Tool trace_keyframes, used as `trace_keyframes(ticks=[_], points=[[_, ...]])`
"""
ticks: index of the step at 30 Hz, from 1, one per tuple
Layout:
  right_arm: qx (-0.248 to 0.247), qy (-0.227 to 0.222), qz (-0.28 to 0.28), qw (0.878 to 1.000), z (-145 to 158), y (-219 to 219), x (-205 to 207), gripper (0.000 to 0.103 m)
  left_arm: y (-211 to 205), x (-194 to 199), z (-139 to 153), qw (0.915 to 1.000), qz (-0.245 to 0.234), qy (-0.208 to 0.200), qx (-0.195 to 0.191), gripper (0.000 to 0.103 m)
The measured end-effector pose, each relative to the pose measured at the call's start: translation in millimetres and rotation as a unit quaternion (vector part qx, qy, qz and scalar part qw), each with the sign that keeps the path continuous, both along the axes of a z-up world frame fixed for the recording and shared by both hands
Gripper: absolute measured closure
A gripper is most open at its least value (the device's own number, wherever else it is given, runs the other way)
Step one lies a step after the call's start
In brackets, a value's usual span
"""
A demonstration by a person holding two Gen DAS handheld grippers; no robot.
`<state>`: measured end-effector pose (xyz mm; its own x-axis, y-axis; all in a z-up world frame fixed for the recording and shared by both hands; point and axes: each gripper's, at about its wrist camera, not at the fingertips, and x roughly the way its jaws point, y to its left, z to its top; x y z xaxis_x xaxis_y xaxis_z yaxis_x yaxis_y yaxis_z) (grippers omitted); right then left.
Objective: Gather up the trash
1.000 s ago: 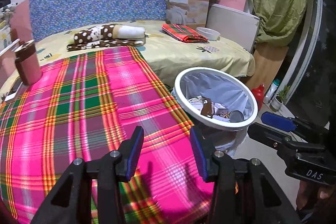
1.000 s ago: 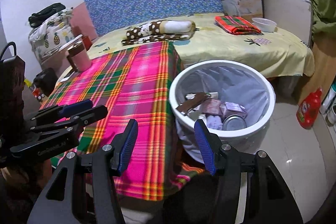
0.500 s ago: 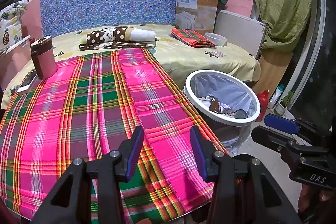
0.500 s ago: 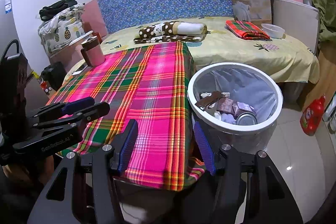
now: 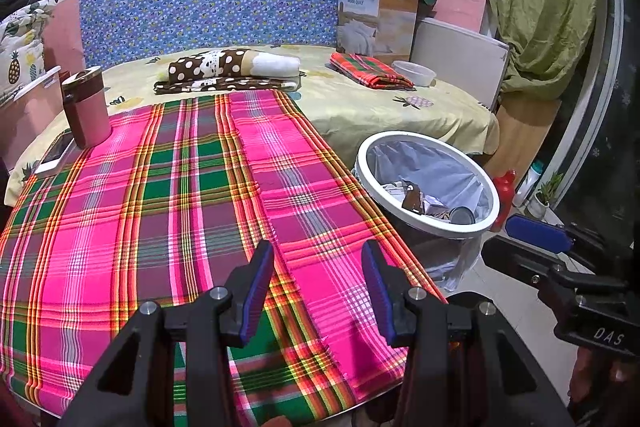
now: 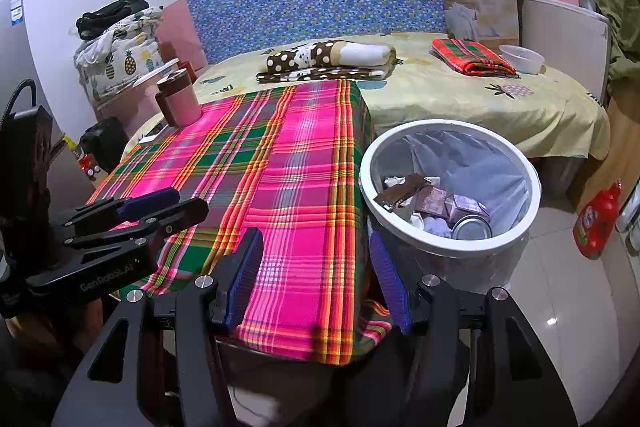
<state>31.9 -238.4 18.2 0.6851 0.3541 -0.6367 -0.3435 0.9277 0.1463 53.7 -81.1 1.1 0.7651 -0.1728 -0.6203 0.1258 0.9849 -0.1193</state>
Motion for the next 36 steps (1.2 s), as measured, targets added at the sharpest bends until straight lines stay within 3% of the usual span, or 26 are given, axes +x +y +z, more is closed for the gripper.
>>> trace_keyframes(ticks=[36], points=[[0.000,0.001,0.000,1.000,0.4,0.2,0.5,0.046,3.5,-0.5,-4.8,0.9999,0.006,0.004,0.008,0.056]])
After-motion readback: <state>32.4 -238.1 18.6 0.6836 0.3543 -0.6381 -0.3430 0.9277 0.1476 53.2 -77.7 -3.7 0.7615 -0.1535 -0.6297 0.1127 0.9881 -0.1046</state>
